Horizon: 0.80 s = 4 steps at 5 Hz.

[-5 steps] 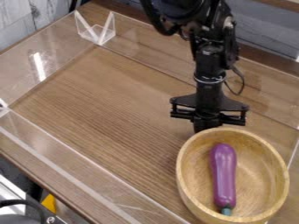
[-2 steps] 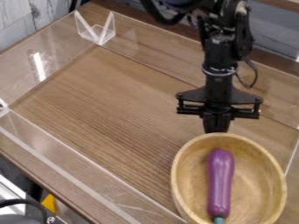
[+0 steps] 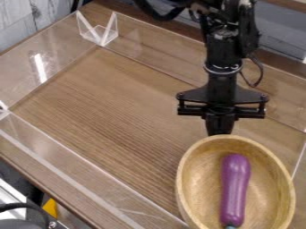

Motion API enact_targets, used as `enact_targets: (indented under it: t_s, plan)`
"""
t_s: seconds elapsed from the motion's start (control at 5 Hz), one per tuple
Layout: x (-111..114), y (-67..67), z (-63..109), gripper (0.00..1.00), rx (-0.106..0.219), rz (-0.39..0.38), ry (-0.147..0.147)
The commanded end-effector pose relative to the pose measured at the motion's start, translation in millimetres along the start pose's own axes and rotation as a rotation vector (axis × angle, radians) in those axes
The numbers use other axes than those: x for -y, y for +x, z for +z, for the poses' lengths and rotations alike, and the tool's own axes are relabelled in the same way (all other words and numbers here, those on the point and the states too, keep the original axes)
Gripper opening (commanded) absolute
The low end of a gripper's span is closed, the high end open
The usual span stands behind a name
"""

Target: Remove the purple eggplant from inside the brown bowl and put it on the table

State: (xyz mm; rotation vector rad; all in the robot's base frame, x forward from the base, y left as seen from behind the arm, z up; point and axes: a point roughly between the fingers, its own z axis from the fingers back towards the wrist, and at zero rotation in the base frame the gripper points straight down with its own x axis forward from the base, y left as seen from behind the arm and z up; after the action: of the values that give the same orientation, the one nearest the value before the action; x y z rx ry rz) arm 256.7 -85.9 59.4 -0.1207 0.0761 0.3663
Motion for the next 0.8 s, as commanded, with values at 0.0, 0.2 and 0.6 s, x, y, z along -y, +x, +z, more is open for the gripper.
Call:
enact_targets:
  t_s: [0.0, 0.2, 0.6]
  plan:
    - [-6, 1.3, 10.1, 0.00, 0.009, -0.069, -0.002]
    - [-7, -18.3, 2.7, 0.00, 0.003, -0.086, 0.008]
    - [4, -44.9, -7.9, 0.00, -0.003, -0.117, 0.015]
